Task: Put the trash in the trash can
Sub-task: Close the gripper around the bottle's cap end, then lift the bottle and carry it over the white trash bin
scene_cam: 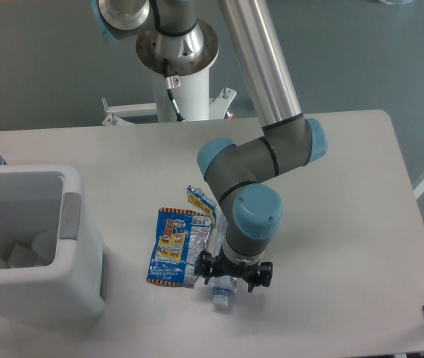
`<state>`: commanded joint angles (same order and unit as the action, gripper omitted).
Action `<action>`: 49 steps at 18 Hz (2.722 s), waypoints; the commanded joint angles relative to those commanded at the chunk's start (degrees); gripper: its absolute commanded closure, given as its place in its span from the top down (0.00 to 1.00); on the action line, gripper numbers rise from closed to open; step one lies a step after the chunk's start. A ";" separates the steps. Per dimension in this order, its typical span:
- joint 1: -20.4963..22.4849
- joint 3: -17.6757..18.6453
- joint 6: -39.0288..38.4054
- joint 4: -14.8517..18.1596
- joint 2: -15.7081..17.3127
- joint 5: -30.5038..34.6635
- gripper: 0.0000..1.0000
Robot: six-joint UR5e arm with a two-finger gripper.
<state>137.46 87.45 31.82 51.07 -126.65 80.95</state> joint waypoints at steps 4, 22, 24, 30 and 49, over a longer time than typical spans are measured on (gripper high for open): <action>0.00 0.44 0.09 -0.53 -0.09 0.00 0.88; -0.53 0.44 0.35 -0.53 0.00 1.93 0.59; -0.53 0.44 0.35 -0.62 0.09 1.93 0.60; -0.44 0.00 0.62 -0.62 0.88 1.85 0.60; 8.52 -9.65 -2.80 -3.07 13.27 -19.41 0.59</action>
<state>145.98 77.80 29.02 48.00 -113.38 61.54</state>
